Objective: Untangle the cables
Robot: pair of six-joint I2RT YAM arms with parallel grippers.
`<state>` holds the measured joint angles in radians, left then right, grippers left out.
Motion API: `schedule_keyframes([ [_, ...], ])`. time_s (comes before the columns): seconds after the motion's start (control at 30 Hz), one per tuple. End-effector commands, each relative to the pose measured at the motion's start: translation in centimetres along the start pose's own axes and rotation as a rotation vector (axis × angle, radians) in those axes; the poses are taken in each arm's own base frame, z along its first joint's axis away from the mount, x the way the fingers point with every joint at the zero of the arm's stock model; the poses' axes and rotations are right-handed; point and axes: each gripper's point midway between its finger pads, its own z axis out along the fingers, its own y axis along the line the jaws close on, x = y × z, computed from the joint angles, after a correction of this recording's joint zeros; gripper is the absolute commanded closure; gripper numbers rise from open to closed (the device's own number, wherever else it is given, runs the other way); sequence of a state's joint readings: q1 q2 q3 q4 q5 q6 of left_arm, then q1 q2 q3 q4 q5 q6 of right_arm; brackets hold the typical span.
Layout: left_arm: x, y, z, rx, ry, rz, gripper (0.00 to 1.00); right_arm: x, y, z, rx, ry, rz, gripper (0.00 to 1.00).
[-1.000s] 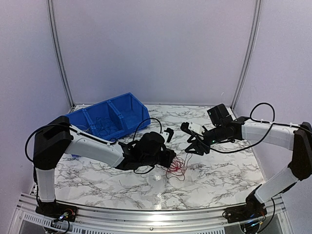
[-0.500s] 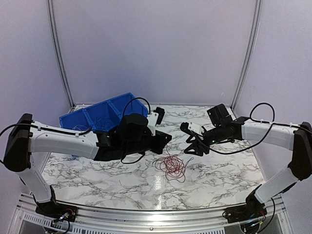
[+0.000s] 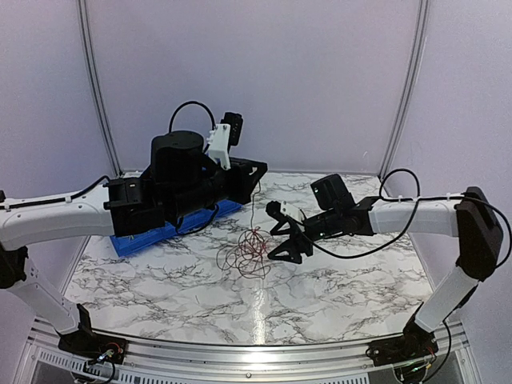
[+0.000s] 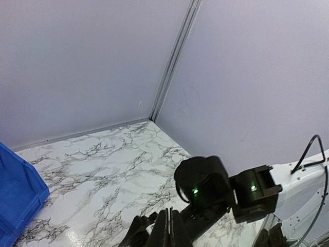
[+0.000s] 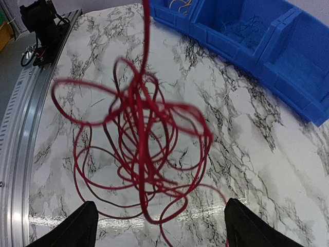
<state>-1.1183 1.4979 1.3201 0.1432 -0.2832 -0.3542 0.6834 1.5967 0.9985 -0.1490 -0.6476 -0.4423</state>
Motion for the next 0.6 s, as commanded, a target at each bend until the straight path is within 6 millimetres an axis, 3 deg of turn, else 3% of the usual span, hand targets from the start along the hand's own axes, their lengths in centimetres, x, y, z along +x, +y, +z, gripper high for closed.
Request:
schedule_keyframes([
  [0.0, -2.6, 0.1, -1.2, -0.028, -0.038, 0.011, 1.0, -1.8, -0.2, 2.5, -0.023, -0.047, -0.006, 0.13],
  [0.2, -4.2, -0.5, -2.1, -0.023, -0.059, 0.011, 1.0, -3.8, -0.4, 3.4, -0.027, -0.116, -0.004, 0.13],
  [0.43, -3.8, -0.2, -1.9, -0.035, -0.054, 0.008, 1.0, -5.2, 0.6, 1.3, -0.003, -0.187, -0.04, 0.17],
  [0.5, -4.0, -0.4, -1.9, -0.029, -0.056, 0.005, 1.0, -5.0, 0.6, 1.3, -0.001, -0.188, -0.042, 0.36],
  [0.57, -4.4, -0.7, -1.8, -0.025, -0.062, 0.008, 1.0, -4.3, 0.1, 1.9, 0.007, -0.162, -0.026, 0.7],
])
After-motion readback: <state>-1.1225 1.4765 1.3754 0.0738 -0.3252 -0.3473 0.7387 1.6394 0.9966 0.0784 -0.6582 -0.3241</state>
